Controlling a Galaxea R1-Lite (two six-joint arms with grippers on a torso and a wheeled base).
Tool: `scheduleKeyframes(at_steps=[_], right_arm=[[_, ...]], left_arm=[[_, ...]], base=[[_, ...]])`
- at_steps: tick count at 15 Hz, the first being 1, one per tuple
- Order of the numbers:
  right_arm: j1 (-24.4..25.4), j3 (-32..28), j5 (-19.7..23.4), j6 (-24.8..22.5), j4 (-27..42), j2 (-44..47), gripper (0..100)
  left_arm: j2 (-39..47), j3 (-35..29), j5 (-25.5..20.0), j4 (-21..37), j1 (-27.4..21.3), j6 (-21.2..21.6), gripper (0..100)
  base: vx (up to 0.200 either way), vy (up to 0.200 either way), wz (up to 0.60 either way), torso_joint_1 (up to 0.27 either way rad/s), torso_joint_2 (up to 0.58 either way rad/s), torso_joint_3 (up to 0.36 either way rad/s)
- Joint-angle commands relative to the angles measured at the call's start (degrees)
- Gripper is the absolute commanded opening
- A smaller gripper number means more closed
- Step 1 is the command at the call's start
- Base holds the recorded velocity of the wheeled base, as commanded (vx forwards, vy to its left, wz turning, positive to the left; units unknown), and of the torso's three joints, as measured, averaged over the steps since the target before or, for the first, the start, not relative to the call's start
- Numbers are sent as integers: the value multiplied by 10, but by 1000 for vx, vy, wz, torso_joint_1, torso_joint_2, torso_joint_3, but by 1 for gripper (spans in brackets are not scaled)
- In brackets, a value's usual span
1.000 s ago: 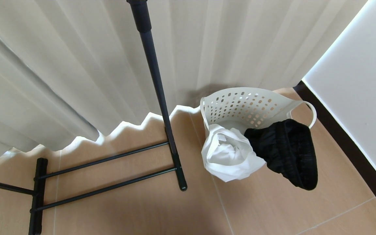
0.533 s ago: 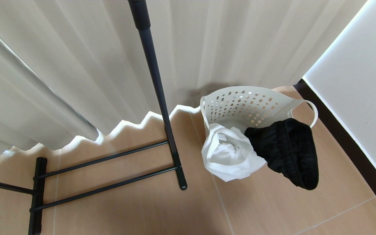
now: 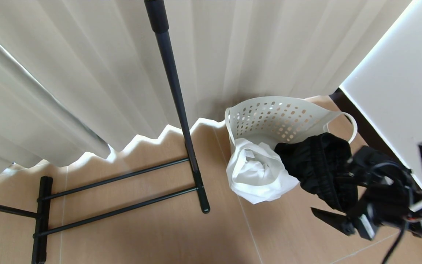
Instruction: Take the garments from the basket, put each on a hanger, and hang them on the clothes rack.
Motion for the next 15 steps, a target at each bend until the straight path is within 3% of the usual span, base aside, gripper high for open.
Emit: scheduleKeyframes(at_steps=[1,6,15], right_arm=[[54,-204,-71,-70,-6,260,100],[68,-403,-171,-134,-5,409,100],[62,-505,-251,-136,-5,475,100]], left_arm=[[1,0,0,0,0,0,100],[1,0,0,0,0,0,100],[1,0,0,0,0,0,100]], base=[[0,0,0,0,0,0],[0,0,0,0,0,0],[0,0,0,0,0,0]])
